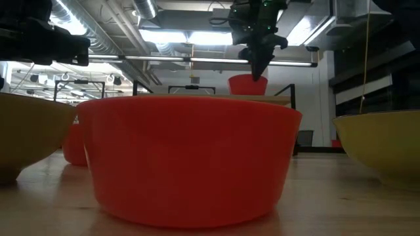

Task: Pick & Place Mini bowls
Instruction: Put the right red bowl on the shelf

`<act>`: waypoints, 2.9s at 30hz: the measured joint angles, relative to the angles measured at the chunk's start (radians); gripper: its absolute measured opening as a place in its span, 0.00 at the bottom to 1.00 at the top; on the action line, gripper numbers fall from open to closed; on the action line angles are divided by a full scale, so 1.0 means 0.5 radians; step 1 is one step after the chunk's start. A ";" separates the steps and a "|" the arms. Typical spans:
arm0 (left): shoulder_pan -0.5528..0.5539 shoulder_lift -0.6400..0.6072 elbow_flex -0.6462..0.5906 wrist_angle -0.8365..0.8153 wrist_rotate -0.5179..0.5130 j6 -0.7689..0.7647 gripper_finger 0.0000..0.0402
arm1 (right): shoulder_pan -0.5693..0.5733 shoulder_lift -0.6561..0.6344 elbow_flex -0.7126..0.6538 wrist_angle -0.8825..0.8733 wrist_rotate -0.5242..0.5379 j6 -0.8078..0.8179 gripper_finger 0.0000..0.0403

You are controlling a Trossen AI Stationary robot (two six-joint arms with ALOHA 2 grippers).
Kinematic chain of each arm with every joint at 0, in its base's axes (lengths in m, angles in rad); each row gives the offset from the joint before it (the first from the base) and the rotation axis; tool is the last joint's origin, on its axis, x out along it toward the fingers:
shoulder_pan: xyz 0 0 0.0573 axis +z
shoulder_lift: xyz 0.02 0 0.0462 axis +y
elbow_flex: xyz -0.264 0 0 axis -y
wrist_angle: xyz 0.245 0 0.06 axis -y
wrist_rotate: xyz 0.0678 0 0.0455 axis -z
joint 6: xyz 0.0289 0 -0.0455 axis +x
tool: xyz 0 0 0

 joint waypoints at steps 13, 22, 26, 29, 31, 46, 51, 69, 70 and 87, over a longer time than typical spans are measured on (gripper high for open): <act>0.000 0.000 0.000 0.000 0.000 0.000 0.01 | 0.000 0.000 -0.001 -0.004 -0.002 0.071 0.01; 0.000 0.000 0.000 0.000 0.000 0.000 0.01 | 0.024 0.000 -0.002 -0.004 -0.005 0.082 0.01; 0.000 0.000 0.000 0.000 0.000 0.000 0.01 | 0.033 0.000 -0.002 -0.005 -0.005 0.076 0.01; 0.000 0.000 0.000 0.000 0.000 0.000 0.01 | 0.044 0.000 -0.002 -0.005 -0.004 0.076 0.01; 0.000 0.000 0.001 0.000 0.000 0.000 0.01 | 0.048 0.000 -0.002 -0.005 -0.003 0.069 0.01; 0.000 0.000 0.001 0.000 0.000 -0.001 0.01 | 0.087 0.000 -0.002 0.042 0.123 0.069 0.01; 0.000 0.000 0.001 0.000 0.000 0.000 0.01 | 0.097 0.000 -0.002 0.061 0.111 0.069 0.01; 0.000 0.000 0.001 0.000 0.000 0.000 0.01 | 0.125 0.002 -0.086 0.106 0.138 0.068 0.01; 0.000 0.000 0.000 0.000 0.000 0.000 0.01 | 0.125 0.002 -0.086 0.106 0.138 0.068 0.01; 0.000 0.000 0.001 0.000 0.000 0.000 0.01 | 0.124 0.002 -0.086 0.104 0.138 0.137 0.20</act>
